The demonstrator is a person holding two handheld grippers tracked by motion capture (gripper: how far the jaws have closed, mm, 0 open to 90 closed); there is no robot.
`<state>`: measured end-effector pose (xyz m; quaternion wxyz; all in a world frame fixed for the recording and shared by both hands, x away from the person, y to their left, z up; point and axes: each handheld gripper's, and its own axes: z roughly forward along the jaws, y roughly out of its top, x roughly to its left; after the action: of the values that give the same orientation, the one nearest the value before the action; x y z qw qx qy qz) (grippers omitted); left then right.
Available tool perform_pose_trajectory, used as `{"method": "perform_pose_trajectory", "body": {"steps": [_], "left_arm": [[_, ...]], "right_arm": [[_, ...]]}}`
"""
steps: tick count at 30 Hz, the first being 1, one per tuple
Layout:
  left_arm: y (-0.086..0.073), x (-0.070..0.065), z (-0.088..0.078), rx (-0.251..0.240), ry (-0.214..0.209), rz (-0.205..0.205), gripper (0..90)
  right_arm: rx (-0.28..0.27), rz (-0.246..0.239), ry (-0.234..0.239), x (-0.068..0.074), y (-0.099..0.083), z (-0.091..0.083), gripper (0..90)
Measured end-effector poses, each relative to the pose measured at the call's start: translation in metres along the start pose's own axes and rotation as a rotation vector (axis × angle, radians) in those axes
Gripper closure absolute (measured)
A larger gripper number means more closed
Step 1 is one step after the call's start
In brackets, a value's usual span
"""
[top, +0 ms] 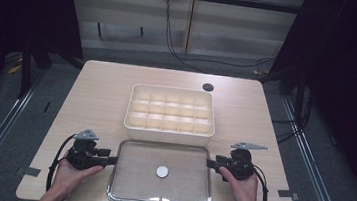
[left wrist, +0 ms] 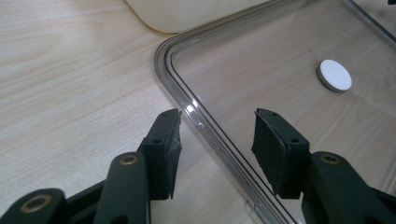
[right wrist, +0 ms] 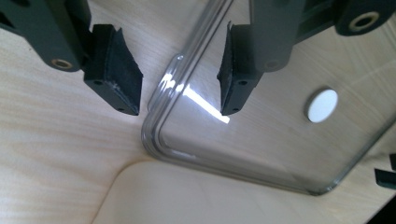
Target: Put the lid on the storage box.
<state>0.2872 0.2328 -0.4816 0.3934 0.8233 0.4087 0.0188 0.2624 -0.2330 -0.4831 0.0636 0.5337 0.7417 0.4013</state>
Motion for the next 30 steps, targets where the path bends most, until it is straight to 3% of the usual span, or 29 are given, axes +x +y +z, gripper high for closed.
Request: {"method": "perform_pose_trajectory", "body": {"steps": [17, 22, 25, 27, 30], "left_arm": [[-0.003, -0.006, 0.014, 0.067, 0.004, 0.033, 50.1], [-0.003, -0.008, 0.015, 0.068, 0.0, 0.045, 55.1], [-0.003, -0.009, 0.016, 0.07, 0.001, 0.044, 59.1], [-0.003, -0.012, 0.017, 0.066, 0.013, 0.056, 61.5], [-0.003, -0.013, 0.017, 0.067, 0.024, 0.066, 63.2]], "right_arm": [[0.029, -0.013, -0.045, -0.001, -0.004, 0.011, 52.3], [0.045, -0.022, -0.079, 0.002, -0.005, 0.015, 54.4], [0.041, -0.018, -0.065, 0.004, -0.006, 0.017, 56.5], [0.025, 0.01, -0.05, 0.007, -0.007, 0.02, 57.0], [0.014, 0.092, -0.023, 0.003, -0.007, 0.019, 58.5]]}}
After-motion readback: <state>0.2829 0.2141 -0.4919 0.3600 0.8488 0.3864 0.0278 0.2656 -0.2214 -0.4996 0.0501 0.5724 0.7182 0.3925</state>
